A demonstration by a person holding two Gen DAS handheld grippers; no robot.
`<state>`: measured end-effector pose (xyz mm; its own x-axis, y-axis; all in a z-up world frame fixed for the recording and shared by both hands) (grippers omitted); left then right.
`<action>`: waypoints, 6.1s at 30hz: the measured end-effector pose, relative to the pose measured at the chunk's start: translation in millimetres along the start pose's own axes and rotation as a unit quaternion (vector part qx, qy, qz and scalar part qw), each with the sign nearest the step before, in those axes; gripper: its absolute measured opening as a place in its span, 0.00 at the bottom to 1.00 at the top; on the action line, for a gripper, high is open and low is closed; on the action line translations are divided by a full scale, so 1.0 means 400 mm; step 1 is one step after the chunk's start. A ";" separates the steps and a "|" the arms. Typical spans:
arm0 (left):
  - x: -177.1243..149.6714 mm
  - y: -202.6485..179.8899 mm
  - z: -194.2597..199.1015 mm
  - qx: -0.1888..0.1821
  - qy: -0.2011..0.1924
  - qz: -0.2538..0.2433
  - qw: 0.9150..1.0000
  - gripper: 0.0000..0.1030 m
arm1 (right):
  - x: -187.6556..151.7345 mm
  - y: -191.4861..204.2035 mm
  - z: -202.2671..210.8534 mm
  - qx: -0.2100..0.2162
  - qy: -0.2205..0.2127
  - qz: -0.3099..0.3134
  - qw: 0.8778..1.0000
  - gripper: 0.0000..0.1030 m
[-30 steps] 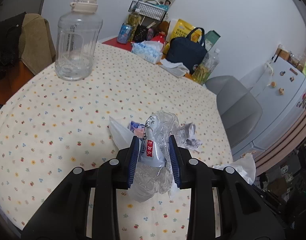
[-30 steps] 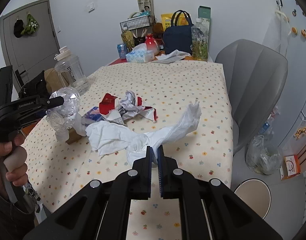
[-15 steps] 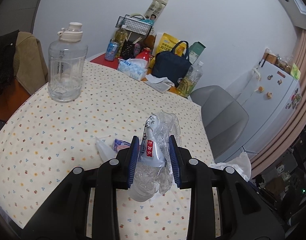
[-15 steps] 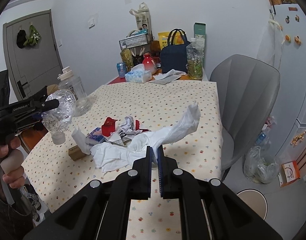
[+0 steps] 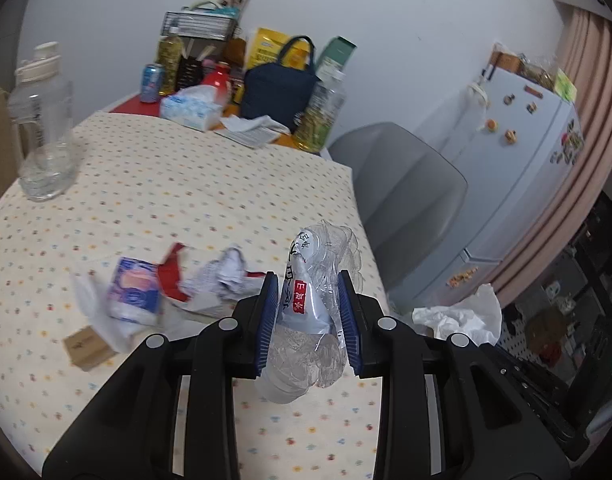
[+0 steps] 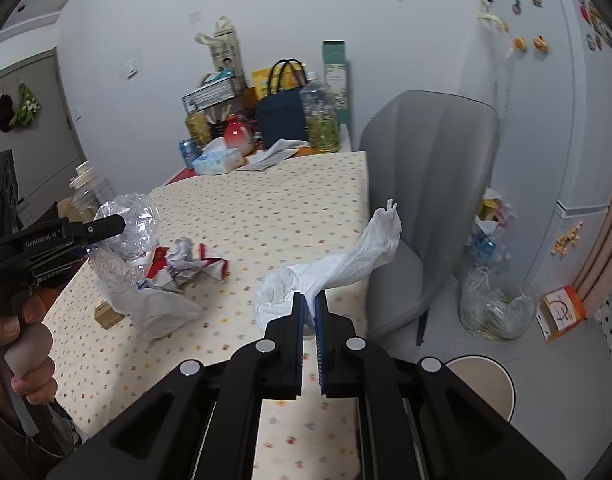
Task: Collect trash
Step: 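Carry the tissue with the right tool and the bottle with the left tool to the bin, then open the right tool over the bin while the left tool releases the bottle into it, then move both open tools back over the table toward the remaining trash, then grasp the white tissue with the right tool while the left tool pinches a white paper sheet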
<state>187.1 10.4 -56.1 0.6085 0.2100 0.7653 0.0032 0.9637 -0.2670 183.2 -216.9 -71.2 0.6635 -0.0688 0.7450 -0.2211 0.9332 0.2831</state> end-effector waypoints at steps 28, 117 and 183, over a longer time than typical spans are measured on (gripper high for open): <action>-0.130 -0.443 -0.364 -0.052 0.121 -0.104 0.986 0.29 | -0.114 -0.524 -0.086 -0.093 0.049 -0.145 0.984 0.07; -0.026 -0.099 -0.029 0.072 -0.029 -0.044 0.996 0.94 | -0.035 -0.193 0.016 -0.059 -0.025 -0.072 0.995 0.93; -0.125 0.509 0.122 0.126 -0.032 0.165 0.978 0.04 | -0.175 0.414 -0.236 0.134 0.110 0.074 0.982 0.70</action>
<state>118.7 204.1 -120.1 0.4926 0.5178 0.6994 -0.3854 0.8504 -0.3582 167.7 -24.3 -133.6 0.7423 0.1653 0.6494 -0.4867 0.7991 0.3529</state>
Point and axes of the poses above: each gripper's, at about its wrist camera, not at the fingertips, and z roughly against the way its jaws point, y to its left, x to its top, the point moved 10 cm from there along -z, roughly the way its jaws point, and after that the axes turned 7 degrees about -z, right-handed, at the moved point
